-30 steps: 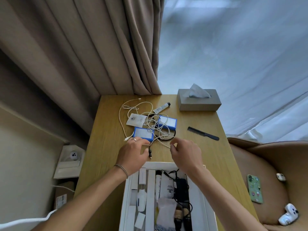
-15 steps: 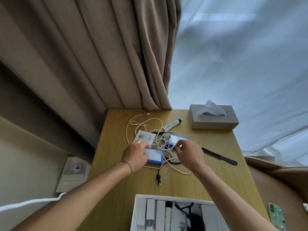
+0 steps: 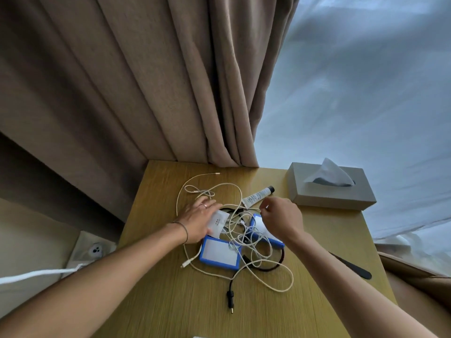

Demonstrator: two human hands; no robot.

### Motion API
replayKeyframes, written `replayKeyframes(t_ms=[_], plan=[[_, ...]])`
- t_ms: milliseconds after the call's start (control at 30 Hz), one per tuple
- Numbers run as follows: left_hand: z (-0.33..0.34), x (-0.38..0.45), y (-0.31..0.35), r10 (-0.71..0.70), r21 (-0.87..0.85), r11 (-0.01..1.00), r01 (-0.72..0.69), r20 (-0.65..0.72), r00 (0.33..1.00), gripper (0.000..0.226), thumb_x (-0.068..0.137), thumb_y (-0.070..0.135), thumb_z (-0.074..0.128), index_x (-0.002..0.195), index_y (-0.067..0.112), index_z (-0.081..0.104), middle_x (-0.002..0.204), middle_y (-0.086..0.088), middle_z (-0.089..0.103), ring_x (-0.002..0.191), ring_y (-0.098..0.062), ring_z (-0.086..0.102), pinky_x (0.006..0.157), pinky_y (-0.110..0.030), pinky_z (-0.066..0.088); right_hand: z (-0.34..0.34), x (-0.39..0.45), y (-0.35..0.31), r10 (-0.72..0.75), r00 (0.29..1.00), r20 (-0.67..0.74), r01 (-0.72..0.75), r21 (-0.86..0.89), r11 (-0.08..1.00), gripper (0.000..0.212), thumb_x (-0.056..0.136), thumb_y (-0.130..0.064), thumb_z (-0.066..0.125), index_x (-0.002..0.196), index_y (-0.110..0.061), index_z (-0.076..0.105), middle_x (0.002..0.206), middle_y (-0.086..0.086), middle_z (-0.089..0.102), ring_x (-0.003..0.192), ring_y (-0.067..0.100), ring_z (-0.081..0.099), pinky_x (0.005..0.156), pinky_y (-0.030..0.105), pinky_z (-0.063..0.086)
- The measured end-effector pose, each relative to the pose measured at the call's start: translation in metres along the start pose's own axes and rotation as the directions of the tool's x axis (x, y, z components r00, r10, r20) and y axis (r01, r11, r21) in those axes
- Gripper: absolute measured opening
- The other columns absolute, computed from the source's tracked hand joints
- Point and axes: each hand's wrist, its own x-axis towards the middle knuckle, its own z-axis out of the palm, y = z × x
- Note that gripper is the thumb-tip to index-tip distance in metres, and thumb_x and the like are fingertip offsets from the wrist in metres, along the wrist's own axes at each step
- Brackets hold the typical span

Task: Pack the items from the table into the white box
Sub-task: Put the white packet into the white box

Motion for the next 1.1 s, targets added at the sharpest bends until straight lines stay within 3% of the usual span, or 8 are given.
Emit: replayKeyframes(t_ms=[200,300,400,533,667,867,967,1100], plan=[[0.008,0.013,-0.011,0.017,0.021,1.000,-0.015,-0.109,0.994,0.086,0.077,0.030,0.080,0.149,0.032,0.033,0.145,0.005,0.042,0.142,-0.019,0.023,0.117,-0.042,0.020,0.016,0.036,0.000,-0.075,0.997,-0.034,0.073,-0.056,0.996,0.024,0.090,-0.016,0.050,0.088,-0.019,0.073,0.087,0.003,0.071,0.071,0.027,0.061,0.055,0.031,0.046],[0.007,0.014,-0.015,0.021,-0.044,0.998,-0.033,-0.241,0.970,0.061,0.073,0.023,0.081,0.125,0.031,0.052,0.127,0.005,0.050,0.128,-0.018,0.036,0.109,-0.036,0.031,0.023,0.052,0.003,-0.092,0.996,-0.015,0.090,-0.067,0.994,0.025,0.090,-0.015,0.051,0.097,-0.019,0.074,0.094,0.003,0.071,0.080,0.027,0.064,0.063,0.033,0.052],[0.002,0.009,-0.020,-0.046,-0.192,0.981,-0.022,-0.344,0.938,0.037,0.073,0.015,0.081,0.083,0.035,0.053,0.099,0.011,0.058,0.105,-0.017,0.054,0.084,-0.030,0.044,0.030,0.065,0.008,-0.112,0.994,0.016,0.113,-0.078,0.991,0.027,0.088,-0.013,0.057,0.108,-0.021,0.073,0.101,0.003,0.069,0.087,0.027,0.064,0.065,0.033,0.051],[-0.004,-0.006,-0.021,-0.219,-0.423,0.904,0.056,-0.347,0.912,0.023,0.077,0.022,0.082,0.075,0.028,0.059,0.084,0.013,0.056,0.076,-0.013,0.059,0.063,-0.028,0.045,0.039,0.075,0.016,-0.162,0.981,0.107,0.177,-0.148,0.973,0.034,0.081,-0.025,0.073,0.113,-0.017,0.067,0.107,0.007,0.062,0.087,0.029,0.060,0.068,0.040,0.056],[-0.012,-0.028,-0.011,-0.400,-0.710,0.698,0.096,-0.275,0.874,0.019,0.080,0.022,0.080,0.080,0.028,0.062,0.082,0.008,0.068,0.072,-0.009,0.068,0.058,-0.028,0.057,0.048,0.081,0.020,-0.188,0.974,0.128,0.214,-0.231,0.949,0.043,0.078,-0.043,0.079,0.109,-0.017,0.065,0.104,0.007,0.059,0.088,0.026,0.058,0.067,0.038,0.055],[-0.019,-0.059,0.010,-0.486,-0.956,0.221,0.195,0.065,0.872,0.013,0.093,0.024,0.067,0.102,0.015,0.068,0.091,-0.008,0.077,0.082,-0.022,0.075,0.067,-0.041,0.063,0.056,0.080,0.016,-0.184,0.980,0.077,0.199,-0.292,0.935,0.013,0.089,-0.013,0.064,0.102,-0.014,0.063,0.090,0.006,0.057,0.073,0.022,0.049,0.056,0.032,0.038],[-0.025,-0.070,0.020,-0.442,-0.982,-0.018,0.189,0.177,0.879,0.010,0.097,0.021,0.061,0.101,0.016,0.069,0.087,-0.003,0.079,0.075,-0.015,0.075,0.057,-0.031,0.060,0.054,0.077,0.014,-0.144,0.988,0.060,0.154,-0.232,0.960,0.004,0.092,-0.011,0.057,0.096,-0.011,0.058,0.090,0.008,0.058,0.077,0.026,0.055,0.057,0.034,0.037],[-0.031,-0.083,0.032,-0.430,-0.985,-0.076,0.154,0.172,0.886,0.012,0.099,0.021,0.057,0.104,0.017,0.068,0.081,0.003,0.078,0.072,-0.010,0.074,0.054,-0.026,0.057,0.045,0.064,0.010,-0.041,0.999,0.023,0.043,-0.075,0.996,0.021,0.098,-0.035,0.059,0.097,-0.015,0.057,0.089,0.002,0.060,0.075,0.023,0.054,0.059,0.033,0.040]])
